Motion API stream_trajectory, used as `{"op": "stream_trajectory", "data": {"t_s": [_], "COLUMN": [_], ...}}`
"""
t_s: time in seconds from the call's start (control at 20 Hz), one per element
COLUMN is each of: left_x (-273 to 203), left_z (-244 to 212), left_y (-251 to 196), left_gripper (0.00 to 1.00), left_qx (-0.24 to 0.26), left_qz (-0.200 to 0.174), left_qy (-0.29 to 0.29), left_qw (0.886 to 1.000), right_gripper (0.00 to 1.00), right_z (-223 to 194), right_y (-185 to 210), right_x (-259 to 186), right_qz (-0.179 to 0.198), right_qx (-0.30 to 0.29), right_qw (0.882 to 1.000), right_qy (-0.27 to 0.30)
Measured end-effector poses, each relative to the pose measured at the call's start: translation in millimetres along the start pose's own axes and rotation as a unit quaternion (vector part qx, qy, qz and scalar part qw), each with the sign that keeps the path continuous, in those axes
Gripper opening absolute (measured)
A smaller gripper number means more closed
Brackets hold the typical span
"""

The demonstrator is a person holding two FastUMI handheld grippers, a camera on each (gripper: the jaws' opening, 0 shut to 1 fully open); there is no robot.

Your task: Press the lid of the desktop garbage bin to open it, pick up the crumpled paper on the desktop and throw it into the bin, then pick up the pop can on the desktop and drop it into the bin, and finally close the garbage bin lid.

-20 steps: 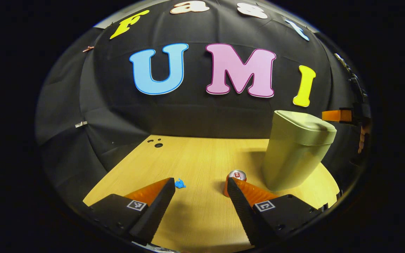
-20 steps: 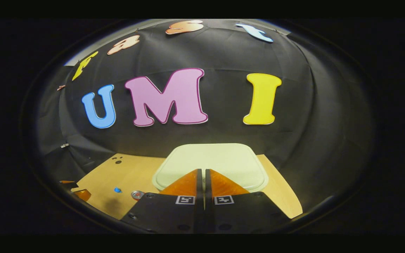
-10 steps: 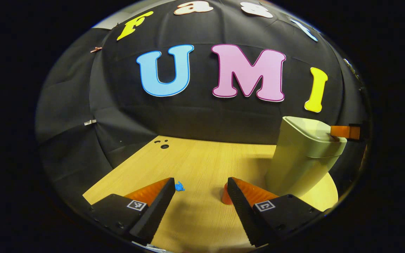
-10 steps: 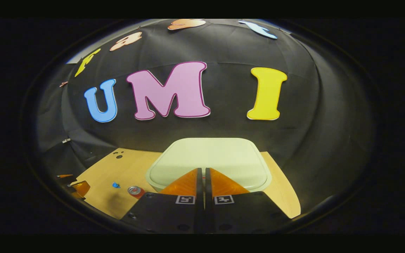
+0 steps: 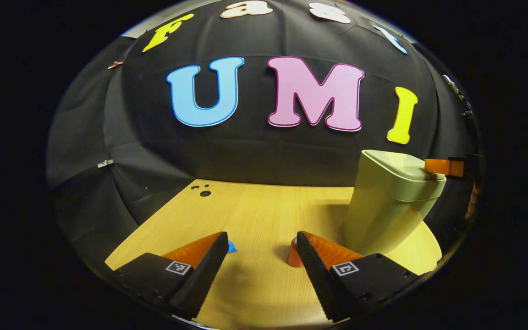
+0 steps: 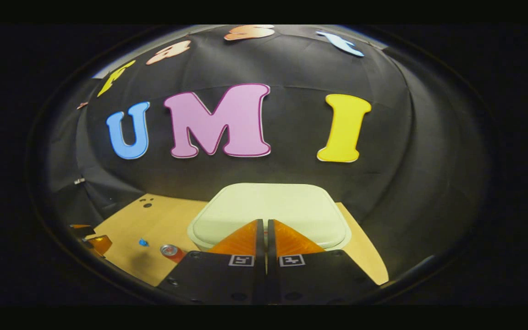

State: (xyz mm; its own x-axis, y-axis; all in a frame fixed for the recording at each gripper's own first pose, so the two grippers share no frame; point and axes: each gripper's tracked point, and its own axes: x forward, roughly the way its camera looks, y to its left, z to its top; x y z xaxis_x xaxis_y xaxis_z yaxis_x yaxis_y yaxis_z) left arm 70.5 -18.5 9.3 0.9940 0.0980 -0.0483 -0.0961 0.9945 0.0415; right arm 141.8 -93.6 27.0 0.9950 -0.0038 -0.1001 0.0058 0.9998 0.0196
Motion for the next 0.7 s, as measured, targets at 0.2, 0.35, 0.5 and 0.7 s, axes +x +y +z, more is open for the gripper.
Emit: {"op": "stream_trajectory", "data": {"t_s": [0.2,0.35,0.5,0.7], "left_x": [-3,-3,1,4], "left_z": [0,-12,-33,-49], "left_y": [34,62,96,128], "left_gripper": [0.96,0.96,0.96,0.96], "left_qx": [-0.006,-0.022,-0.031,-0.040], "left_qz": [-0.008,-0.008,0.008,0.019], "left_qy": [-0.011,-0.012,0.000,0.011], "left_qw": [1.000,1.000,0.999,0.999], "right_gripper": [0.10,0.05,0.00,0.00], "right_z": [10,26,27,8], "right_y": [-8,-5,9,23], "right_x": [-12,-36,-60,-84], "right_qz": [-0.044,-0.068,-0.072,-0.076], "right_qx": [0.037,0.018,0.001,0.003], "right_qw": [0.998,0.997,0.996,0.996], "right_qy": [-0.005,-0.039,-0.055,-0.050]}}
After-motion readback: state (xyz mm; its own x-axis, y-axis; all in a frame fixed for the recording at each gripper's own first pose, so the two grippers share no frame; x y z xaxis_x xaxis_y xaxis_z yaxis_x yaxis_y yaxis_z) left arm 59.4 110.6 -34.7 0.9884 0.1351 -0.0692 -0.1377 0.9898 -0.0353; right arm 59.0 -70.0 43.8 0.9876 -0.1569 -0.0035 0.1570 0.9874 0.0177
